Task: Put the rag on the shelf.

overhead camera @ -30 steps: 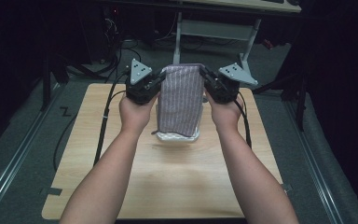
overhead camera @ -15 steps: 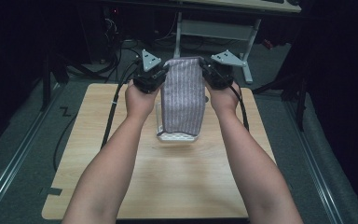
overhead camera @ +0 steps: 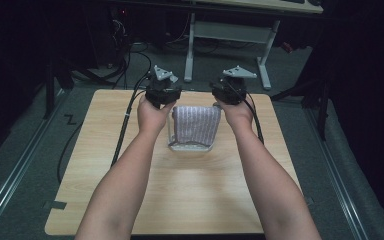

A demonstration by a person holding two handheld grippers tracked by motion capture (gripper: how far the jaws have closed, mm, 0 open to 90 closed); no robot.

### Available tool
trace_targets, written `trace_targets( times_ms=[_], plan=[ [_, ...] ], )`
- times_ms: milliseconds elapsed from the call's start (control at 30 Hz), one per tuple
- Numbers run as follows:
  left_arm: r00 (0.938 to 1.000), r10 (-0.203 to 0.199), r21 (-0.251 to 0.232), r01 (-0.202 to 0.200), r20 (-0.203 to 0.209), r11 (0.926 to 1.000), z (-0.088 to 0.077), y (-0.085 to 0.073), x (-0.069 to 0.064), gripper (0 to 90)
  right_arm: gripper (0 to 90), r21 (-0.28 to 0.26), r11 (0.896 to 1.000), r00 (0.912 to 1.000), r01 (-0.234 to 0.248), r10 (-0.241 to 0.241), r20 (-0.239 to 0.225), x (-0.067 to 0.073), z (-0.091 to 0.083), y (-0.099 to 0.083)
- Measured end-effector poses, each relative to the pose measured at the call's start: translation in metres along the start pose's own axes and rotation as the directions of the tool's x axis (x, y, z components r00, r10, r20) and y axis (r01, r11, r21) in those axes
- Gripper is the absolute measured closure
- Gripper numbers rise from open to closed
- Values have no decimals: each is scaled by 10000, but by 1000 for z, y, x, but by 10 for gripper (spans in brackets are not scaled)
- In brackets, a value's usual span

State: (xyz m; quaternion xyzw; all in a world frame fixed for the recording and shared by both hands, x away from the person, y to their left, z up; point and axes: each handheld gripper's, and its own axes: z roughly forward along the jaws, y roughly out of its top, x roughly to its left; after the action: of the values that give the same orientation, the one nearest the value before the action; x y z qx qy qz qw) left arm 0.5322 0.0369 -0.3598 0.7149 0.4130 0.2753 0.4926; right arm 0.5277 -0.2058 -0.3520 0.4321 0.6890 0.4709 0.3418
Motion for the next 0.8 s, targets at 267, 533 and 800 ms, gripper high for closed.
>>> trace_targets(
  times_ms=[267,533,800],
  plan=[
    [9994,-135,-131,139,307,9998,-27,-7,-4,540,566,28,9998,9997,218,-218,74,-2,-23,-11],
    [9992,91,-481,-72,398,9988,-53,-21,-1,546,583,290,9996,9993,-48,37,372,-21,-51,-33],
    [9978,-405,-324,423,533,9986,-70,-49,11,569,592,495,9980,9957,-383,339,859,-39,-76,-69]
  ],
)
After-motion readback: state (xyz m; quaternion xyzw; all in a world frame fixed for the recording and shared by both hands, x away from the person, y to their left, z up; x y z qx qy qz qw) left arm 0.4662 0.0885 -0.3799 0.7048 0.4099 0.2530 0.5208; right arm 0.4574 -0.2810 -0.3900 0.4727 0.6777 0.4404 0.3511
